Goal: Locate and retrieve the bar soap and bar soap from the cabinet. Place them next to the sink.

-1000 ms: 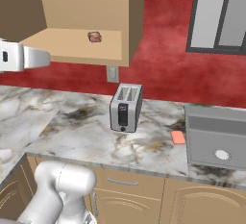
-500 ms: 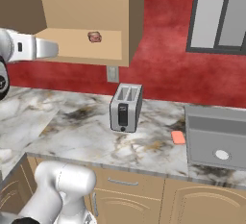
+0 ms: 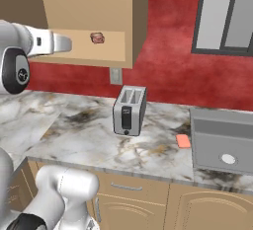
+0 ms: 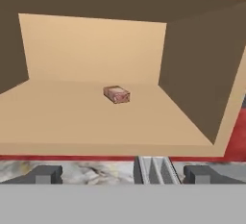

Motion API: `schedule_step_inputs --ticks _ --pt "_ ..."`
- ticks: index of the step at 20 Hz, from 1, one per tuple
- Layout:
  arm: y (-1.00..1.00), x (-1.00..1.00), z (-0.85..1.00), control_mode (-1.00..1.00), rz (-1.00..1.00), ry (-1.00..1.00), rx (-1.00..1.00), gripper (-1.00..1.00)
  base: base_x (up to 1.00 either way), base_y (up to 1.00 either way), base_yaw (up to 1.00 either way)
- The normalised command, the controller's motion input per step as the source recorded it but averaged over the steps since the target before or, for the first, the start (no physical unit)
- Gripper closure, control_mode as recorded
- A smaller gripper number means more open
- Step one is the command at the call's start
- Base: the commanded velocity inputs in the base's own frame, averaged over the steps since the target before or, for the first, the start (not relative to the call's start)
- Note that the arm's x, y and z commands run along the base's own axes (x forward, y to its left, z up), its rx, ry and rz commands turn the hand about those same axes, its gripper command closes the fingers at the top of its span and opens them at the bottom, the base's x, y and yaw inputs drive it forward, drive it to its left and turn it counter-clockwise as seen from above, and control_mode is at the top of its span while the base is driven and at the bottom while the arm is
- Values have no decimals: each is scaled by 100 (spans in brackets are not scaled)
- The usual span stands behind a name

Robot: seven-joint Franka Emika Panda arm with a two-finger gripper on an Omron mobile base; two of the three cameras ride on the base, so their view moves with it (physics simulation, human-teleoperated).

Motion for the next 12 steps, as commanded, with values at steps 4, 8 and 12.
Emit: schedule_step_inputs --ticks 4,8,12 --pt "-10 33 0 -100 12 0 0 -100 0 0 0" --pt "-5 28 0 -100 12 1 0 -100 0 0 0" --pt "0 27 0 -100 9 4 -1 -100 0 0 0"
